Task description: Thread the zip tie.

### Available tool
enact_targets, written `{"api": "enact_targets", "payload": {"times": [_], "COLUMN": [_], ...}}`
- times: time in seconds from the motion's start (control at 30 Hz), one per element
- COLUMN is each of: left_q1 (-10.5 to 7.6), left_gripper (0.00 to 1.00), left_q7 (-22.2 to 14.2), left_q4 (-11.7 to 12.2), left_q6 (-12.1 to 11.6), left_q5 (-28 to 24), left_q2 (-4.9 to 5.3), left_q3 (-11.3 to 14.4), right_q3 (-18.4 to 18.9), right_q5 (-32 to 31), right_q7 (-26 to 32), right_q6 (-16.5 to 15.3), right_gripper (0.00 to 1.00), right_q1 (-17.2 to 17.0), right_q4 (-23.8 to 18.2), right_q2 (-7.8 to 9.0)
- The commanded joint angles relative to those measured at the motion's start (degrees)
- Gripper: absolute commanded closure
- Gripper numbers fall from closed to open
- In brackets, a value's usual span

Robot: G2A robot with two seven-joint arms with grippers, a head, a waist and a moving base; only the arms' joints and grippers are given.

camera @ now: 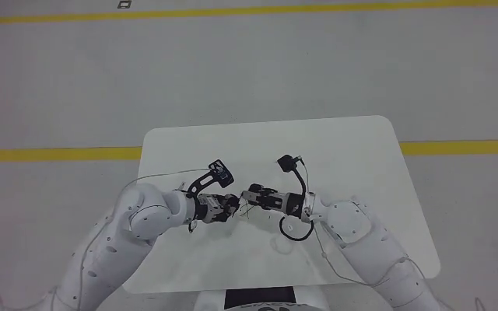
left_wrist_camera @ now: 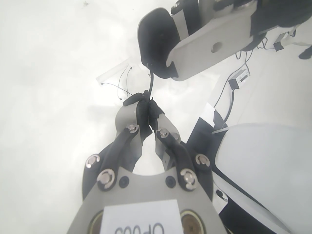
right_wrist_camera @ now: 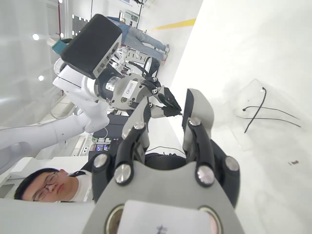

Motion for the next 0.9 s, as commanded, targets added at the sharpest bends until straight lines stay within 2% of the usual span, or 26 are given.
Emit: {"api": "enact_targets", "payload": {"times": [0.0,0.87], "left_q1": [0.0,0.0], "left_gripper": [1.0,1.0], "left_q7": [0.0,0.0], "left_q4": [0.0,0.0], "left_q6": [0.0,0.0], "left_q5": [0.0,0.0], "left_q2": [0.0,0.0], "left_q3": [0.0,0.0], "right_q3": [-0.1,-2.0], "right_q5": [0.2,1.0], "right_q7": [0.0,-0.3], "right_q6": [-0.2,0.2], "right_gripper": [0.81,0.9], "right_q1": [0.1,2.2], "right_q4": [0.1,0.9], "right_q2": [0.01,-0.11]}}
